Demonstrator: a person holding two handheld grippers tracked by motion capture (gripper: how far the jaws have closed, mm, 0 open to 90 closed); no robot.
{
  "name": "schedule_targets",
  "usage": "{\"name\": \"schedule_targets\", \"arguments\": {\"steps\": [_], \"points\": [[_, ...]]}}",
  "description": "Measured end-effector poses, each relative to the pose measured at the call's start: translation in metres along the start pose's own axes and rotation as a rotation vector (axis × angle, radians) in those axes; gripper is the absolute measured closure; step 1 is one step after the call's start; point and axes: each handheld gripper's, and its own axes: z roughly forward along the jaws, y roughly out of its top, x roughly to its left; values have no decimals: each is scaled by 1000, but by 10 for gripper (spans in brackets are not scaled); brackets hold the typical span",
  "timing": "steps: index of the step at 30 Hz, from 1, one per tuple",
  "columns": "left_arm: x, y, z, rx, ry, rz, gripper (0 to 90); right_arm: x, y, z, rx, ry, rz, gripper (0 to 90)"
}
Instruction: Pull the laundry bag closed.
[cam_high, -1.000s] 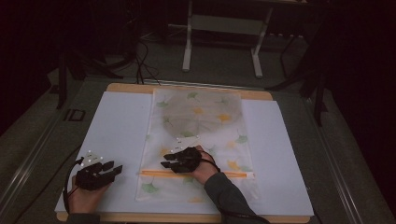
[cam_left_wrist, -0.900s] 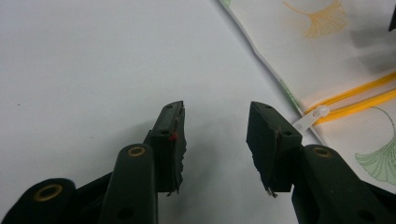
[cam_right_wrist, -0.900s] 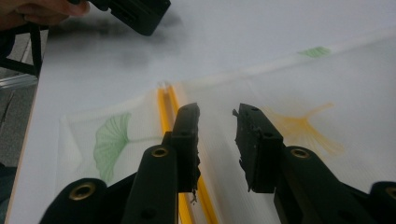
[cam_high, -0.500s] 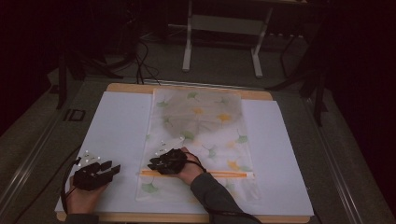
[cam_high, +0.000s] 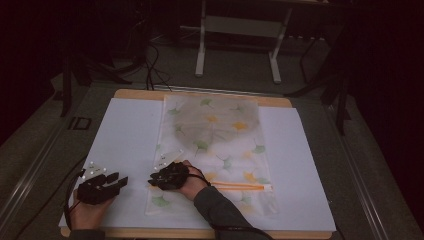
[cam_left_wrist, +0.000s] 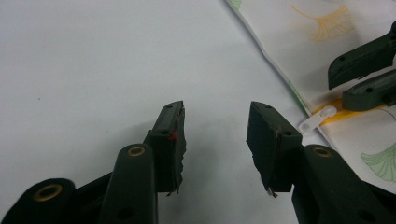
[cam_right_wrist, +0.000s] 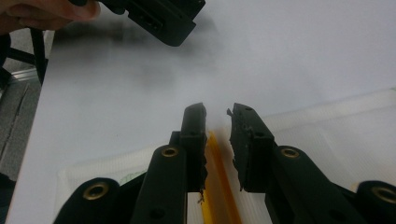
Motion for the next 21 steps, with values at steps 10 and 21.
{"name": "schedule_targets", "arguments": {"steps": [10, 21], "points": [[-1, -1, 1, 6, -4, 5, 564, 6, 4, 14, 35, 0, -24, 748], [0, -1, 0, 6, -4, 4, 562, 8, 10, 28, 84, -10, -42, 753]]}}
